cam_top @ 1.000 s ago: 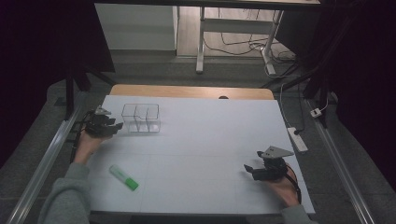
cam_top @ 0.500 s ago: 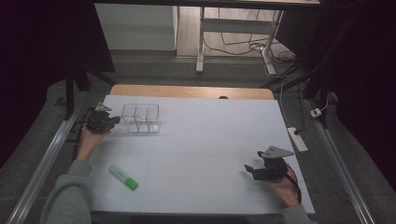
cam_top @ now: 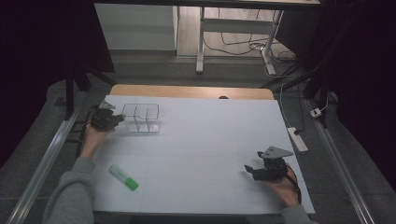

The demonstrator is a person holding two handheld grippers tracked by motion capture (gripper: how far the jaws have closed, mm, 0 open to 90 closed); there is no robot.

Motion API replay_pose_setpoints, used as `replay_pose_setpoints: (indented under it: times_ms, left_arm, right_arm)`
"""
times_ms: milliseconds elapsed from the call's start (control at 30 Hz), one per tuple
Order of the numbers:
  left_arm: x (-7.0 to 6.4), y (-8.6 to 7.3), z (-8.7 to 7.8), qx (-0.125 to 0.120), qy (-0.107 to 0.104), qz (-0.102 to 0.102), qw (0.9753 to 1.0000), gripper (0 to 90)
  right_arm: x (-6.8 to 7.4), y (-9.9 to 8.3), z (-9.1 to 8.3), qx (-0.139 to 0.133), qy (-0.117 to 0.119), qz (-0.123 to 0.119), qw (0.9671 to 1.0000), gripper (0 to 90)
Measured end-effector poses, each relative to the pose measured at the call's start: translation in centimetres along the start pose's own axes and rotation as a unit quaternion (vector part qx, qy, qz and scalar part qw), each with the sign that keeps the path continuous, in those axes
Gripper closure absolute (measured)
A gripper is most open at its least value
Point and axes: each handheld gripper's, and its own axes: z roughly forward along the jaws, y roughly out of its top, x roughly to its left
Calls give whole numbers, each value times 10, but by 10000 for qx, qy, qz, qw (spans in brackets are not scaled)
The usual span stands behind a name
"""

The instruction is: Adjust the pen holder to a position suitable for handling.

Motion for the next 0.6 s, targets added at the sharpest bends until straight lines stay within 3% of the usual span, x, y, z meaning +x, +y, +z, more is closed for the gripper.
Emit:
replay_pose_setpoints:
  times_ms: [600]
  left_arm:
    - [-1,3,5,5,-80,-12,10000,890]
  right_arm:
    - [1,0,1,26,-6,-24,10000,213]
